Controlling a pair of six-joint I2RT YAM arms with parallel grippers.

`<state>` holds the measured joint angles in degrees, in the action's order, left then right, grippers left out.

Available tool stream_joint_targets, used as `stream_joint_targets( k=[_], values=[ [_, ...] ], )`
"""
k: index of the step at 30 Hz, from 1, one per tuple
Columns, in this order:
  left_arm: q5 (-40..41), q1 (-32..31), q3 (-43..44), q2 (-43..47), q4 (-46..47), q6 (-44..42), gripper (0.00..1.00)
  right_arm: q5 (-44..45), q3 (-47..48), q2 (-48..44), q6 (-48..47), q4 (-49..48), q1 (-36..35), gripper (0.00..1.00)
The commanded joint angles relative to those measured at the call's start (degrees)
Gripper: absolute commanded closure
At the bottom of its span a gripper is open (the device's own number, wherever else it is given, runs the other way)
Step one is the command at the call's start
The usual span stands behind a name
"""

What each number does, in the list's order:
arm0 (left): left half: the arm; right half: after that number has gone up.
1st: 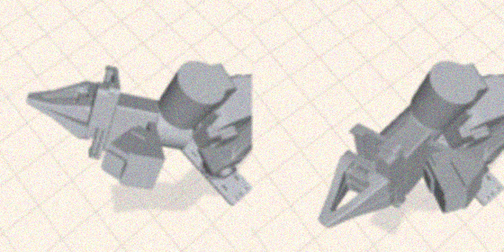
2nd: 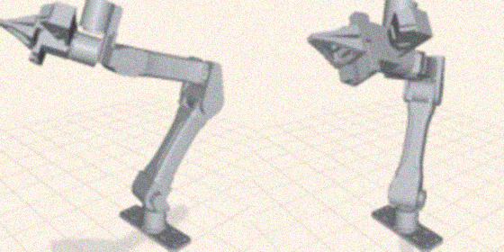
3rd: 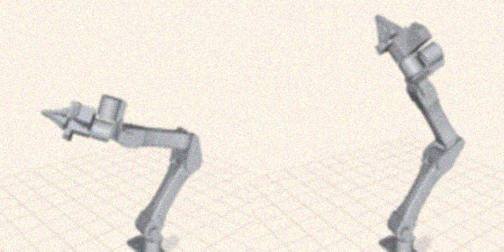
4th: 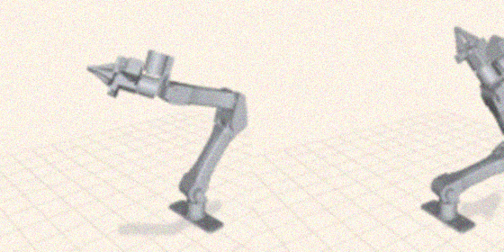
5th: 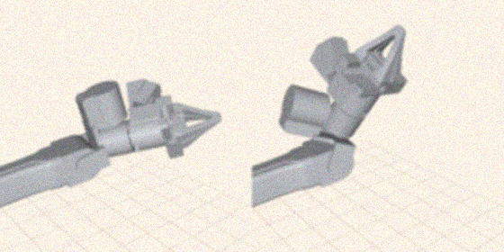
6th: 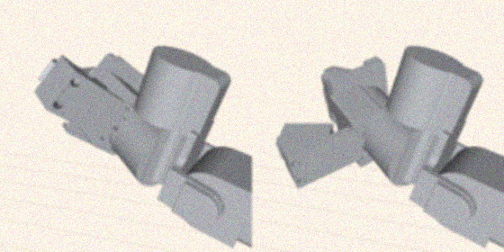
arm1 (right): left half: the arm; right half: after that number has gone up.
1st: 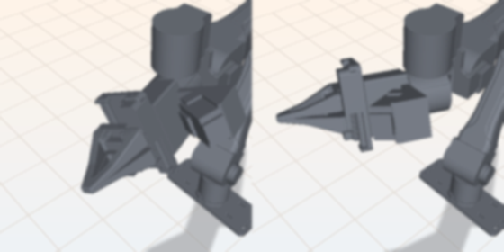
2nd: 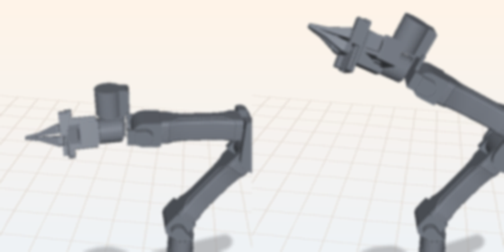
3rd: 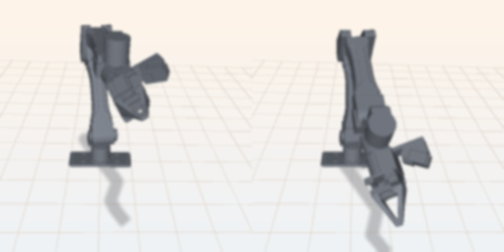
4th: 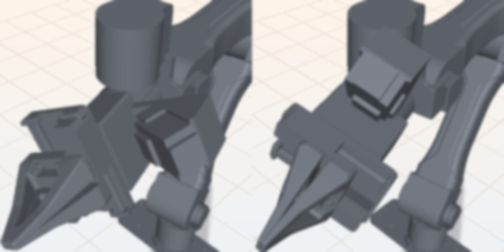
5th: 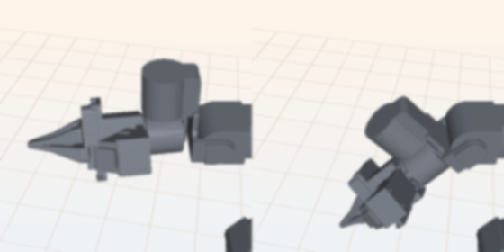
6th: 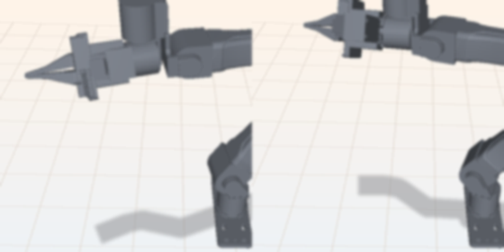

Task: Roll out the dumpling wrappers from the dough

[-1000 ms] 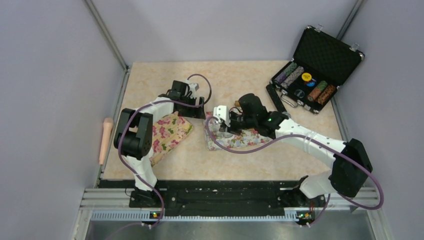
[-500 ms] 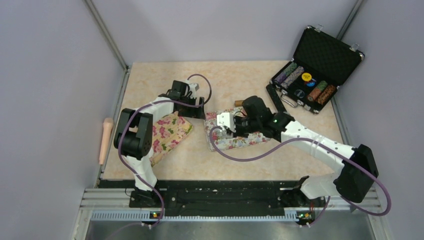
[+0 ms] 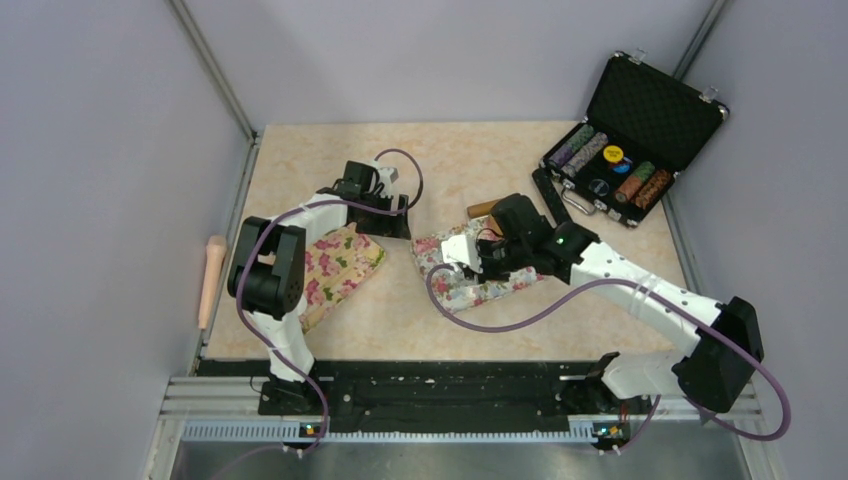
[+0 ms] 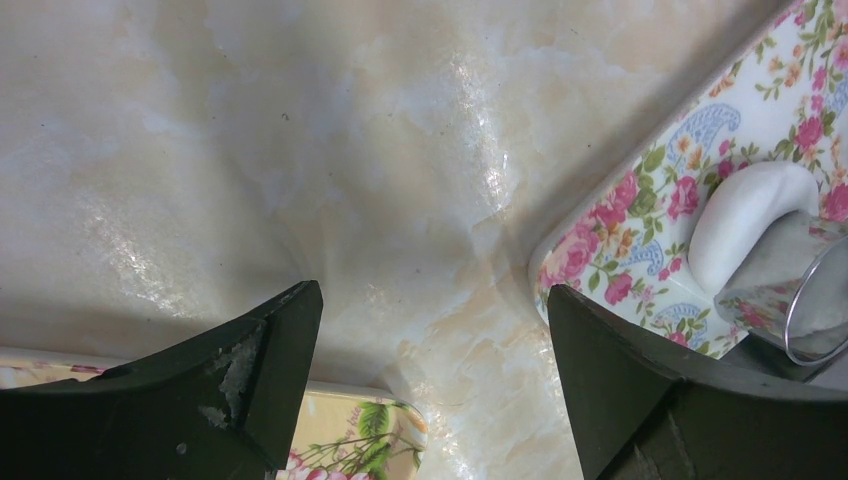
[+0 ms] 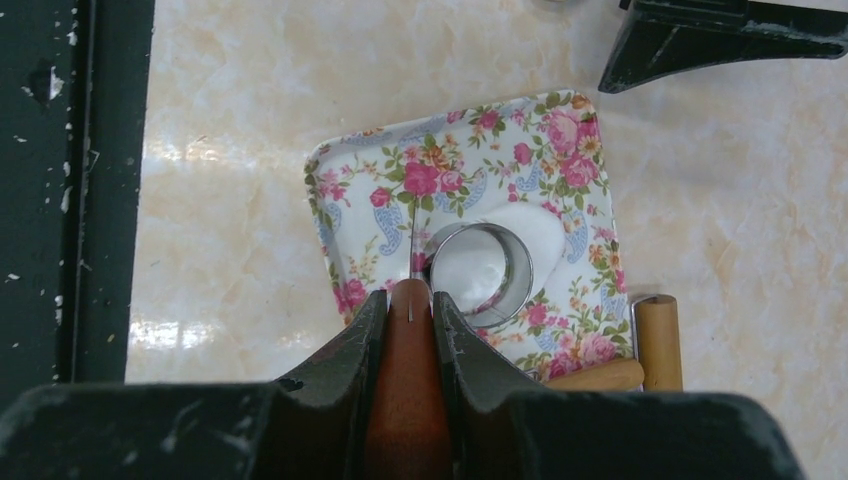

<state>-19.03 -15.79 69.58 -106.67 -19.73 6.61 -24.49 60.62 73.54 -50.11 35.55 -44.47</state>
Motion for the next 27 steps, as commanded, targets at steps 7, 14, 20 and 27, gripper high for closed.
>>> stream_joint_targets(
  k=[7,14,20,27],
  values=[
    [-2.13,0.15,1.87,0.63,0.48,-1.06,0.12,-4.98,5.13,-0.53,0.02,12.62,1.44,1.0],
    [-5.15,-2.56,1.89,0.72,-0.93,-5.2,0.14,-3.47,6.65,-1.49,0.1,12.57,1.83,1.0],
    [-1.15,-7.1,3.16,-0.53,-2.69,-9.15,0.14,-4.0,5.81,-1.37,0.02,12.53,1.85,1.0],
    [-0.82,-9.33,4.5,-2.27,-5.23,-12.0,0.16,-3.99,4.85,-1.76,0.36,11.49,1.86,1.0]
  ],
)
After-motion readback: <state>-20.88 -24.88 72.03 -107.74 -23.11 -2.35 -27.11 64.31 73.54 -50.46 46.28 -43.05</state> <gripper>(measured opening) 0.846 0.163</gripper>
